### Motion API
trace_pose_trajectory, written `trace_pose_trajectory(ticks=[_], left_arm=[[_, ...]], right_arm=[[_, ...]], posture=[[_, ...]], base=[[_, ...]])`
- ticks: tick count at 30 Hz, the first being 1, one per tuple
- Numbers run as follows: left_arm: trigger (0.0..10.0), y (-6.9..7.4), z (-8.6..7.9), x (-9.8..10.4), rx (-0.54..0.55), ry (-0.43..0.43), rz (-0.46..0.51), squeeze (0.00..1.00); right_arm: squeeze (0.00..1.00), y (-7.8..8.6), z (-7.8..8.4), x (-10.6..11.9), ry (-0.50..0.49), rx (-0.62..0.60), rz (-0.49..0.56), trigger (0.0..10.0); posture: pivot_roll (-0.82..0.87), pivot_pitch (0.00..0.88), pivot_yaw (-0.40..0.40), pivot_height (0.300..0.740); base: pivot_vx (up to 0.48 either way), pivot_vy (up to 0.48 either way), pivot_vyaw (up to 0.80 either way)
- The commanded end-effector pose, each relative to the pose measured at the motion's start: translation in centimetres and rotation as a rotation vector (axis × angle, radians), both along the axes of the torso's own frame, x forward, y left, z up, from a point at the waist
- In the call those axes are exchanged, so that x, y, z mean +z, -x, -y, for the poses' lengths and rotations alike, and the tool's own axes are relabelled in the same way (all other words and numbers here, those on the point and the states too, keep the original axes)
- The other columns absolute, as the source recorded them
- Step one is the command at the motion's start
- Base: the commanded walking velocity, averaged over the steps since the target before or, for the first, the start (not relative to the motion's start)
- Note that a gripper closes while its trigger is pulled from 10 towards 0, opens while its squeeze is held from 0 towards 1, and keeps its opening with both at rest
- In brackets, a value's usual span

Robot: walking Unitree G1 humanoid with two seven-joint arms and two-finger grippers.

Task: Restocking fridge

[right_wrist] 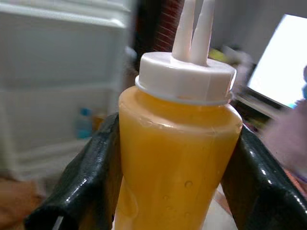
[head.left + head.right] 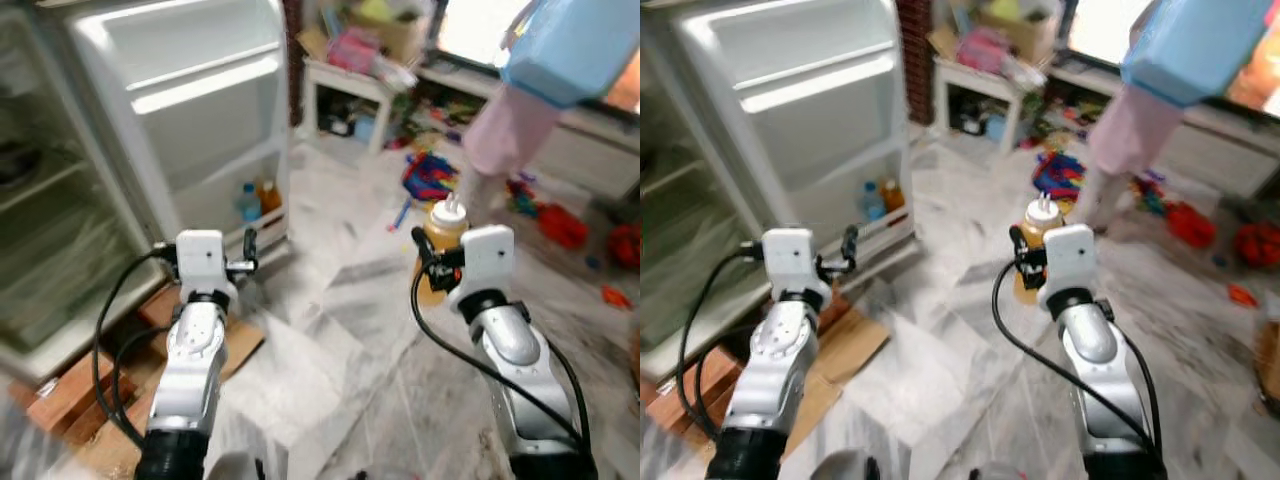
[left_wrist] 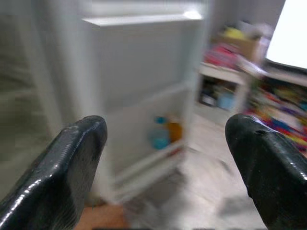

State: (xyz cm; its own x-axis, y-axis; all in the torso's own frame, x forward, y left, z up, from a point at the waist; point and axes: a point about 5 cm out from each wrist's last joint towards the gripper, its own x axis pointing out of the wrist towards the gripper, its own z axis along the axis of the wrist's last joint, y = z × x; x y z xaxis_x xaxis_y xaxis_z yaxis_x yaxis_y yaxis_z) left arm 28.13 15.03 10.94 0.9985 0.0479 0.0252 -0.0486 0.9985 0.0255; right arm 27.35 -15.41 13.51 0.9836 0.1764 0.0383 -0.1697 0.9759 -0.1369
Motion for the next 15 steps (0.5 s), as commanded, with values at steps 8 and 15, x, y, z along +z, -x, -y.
trace_pose_trajectory(ticks=[8,15], left_arm=[[10.0,1.6,-0.4,0.2,0.006,0.044,0.006,0.00],[10.0,1.6,-0.1,-0.4,-0.042,0.059,-0.030,0.00]], right_arm=[[0.00,-1.2,-1.6,1.0,-0.030,0.054,0.051,10.0],[0.00,-1.5,-1.4,1.0,-0.036,0.050,0.058,10.0]], posture=[[0.07,0.020,-0.068,0.740],[0.06,0.008,-0.058,0.740]], base=[[0.000,0.000,0.80],[0.099,0.000,0.80]])
